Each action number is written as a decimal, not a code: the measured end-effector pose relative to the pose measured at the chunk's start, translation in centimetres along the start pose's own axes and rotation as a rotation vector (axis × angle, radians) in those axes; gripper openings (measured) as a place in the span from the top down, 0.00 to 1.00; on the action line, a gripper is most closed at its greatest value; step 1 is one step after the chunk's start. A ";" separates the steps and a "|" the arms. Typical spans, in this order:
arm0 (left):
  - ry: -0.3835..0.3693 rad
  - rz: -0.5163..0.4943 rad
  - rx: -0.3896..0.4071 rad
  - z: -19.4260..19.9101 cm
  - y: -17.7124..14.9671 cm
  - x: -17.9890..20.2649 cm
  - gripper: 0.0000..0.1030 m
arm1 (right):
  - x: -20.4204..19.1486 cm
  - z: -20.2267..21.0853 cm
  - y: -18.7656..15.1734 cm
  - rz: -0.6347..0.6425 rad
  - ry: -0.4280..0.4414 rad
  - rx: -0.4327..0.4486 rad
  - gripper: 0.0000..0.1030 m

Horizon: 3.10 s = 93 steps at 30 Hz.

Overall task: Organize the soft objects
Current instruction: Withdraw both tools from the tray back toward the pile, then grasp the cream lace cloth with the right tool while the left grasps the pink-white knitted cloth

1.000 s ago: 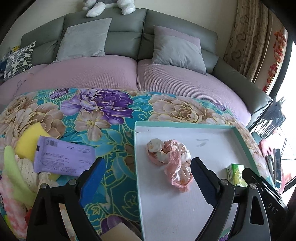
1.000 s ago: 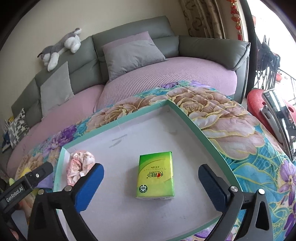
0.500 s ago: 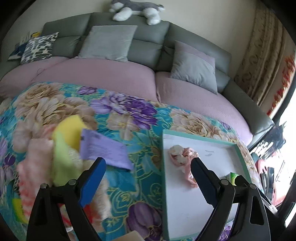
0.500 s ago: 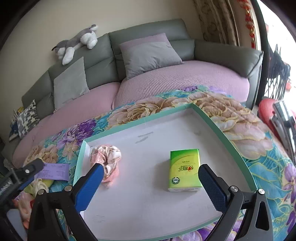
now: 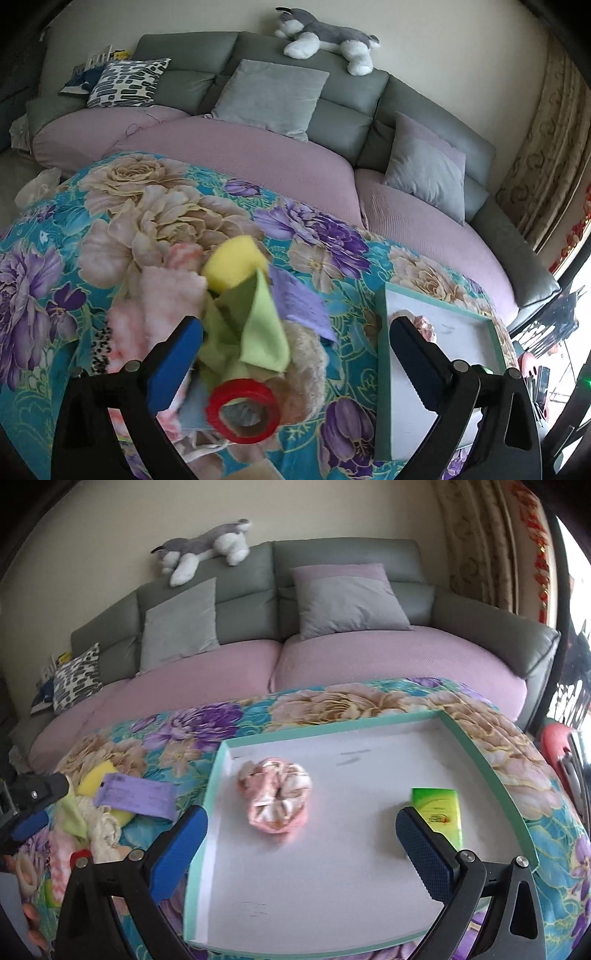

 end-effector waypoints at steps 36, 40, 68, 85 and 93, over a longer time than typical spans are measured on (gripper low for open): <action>0.193 0.126 0.083 4.3 2.1 -13.4 0.02 | -14.3 1.5 -2.9 0.285 0.157 -0.016 0.15; 0.175 0.124 0.053 3.8 1.7 -13.7 0.02 | -15.2 1.1 -3.3 0.282 0.182 -0.033 0.19; 0.127 -0.034 -0.142 -1.2 -1.3 -11.4 0.27 | -17.4 -2.4 -6.1 0.220 0.305 -0.198 0.58; 0.139 -0.147 -0.159 -1.2 -1.7 -9.1 0.62 | -17.6 -2.7 -6.8 0.199 0.341 -0.243 0.71; 0.117 -0.175 -0.168 -1.4 -2.0 -8.1 0.75 | -17.6 -2.8 -6.8 0.192 0.345 -0.250 0.71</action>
Point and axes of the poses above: each gripper's, at about its wrist camera, not at the fingertips, and z roughly against the way its jaws point, x to its right, y to its top, the point moved 6 cm from there along -z, roughly the way its jaws point, and after that the axes turned 4 degrees about -y, right-handed, at the moved point
